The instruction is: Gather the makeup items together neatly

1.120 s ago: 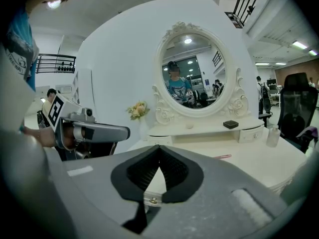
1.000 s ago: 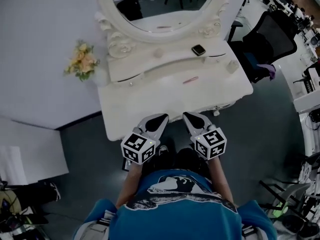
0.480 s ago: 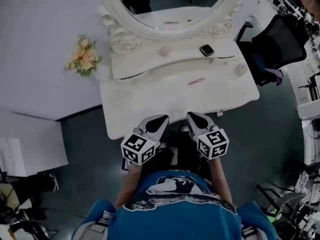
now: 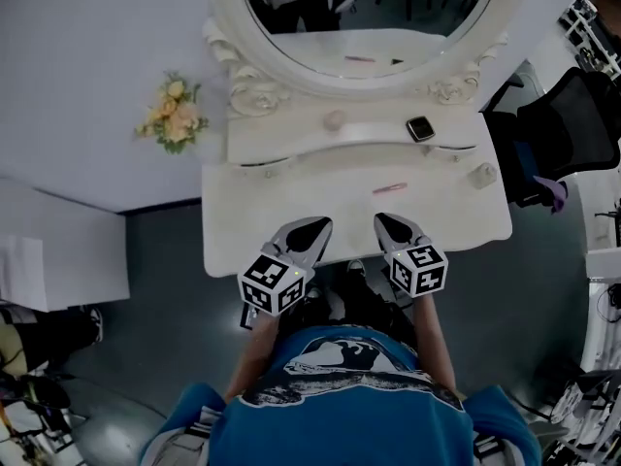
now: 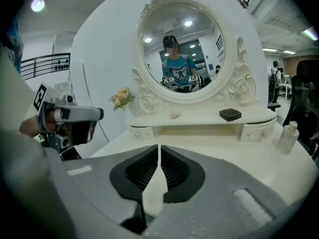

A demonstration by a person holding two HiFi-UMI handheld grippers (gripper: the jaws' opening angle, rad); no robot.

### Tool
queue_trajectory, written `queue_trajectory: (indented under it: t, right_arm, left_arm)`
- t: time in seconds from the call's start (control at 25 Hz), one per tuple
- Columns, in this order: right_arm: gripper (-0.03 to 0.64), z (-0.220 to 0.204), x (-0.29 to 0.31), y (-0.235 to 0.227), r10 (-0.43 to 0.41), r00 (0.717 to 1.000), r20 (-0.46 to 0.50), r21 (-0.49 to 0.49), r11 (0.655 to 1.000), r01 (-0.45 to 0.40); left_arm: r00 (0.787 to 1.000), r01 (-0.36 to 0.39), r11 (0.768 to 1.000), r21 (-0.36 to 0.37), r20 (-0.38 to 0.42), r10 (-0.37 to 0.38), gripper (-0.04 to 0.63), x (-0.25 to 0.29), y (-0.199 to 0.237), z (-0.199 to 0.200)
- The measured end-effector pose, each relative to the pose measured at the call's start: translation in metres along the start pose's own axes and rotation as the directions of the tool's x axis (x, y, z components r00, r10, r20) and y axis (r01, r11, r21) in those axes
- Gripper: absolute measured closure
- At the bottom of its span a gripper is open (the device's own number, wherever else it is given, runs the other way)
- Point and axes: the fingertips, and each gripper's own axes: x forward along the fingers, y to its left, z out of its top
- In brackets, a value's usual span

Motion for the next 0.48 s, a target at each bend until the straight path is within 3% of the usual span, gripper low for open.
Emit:
queue_trajectory:
  t: [0.2,0.36,0.48]
  right_arm:
    - [0.562,-0.01,0.022,-0.058,-0.052,0.997,-0.063,0.081,0.995,0.057]
    - [0.521,-0.027,0.044,-0.105,-0.103,0.989,-0.103,0.23,0.965,0.124]
    - [0.483,-0.044,0.061,-0.133,-0.14,0.976,-0.169,0.267,0.946,0.182]
  left_arm:
    - [0.998,-0.057,0.998,-0.009,0.01,0.057,0.583,0.025,0.004,0.009]
    - [0.994,-0.107,0.994,-0.016,0.006,0.107,0.583,0.035,0.006,0.008]
    - [0.989,-0.15,0.988,-0.027,0.008,0.151,0.583,0.039,0.01,0.009]
